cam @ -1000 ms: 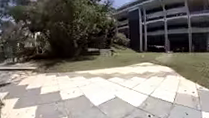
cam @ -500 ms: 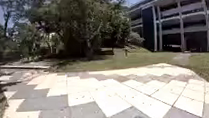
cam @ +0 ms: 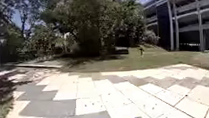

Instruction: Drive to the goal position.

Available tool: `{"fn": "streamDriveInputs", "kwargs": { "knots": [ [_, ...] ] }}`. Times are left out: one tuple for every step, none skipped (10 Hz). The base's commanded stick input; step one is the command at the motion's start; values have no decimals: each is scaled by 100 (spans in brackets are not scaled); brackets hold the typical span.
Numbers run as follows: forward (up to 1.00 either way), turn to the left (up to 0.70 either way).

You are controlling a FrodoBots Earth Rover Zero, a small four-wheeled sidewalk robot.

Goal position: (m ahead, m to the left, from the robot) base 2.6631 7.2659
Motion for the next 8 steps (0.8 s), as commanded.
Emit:
{"fn": "streamDriveInputs", "kwargs": {
  "knots": [
    [50,50],
    [50,50],
    [50,50],
    [50,50],
    [50,50],
    [50,50],
    [50,50],
    [50,50]
  ]
}}
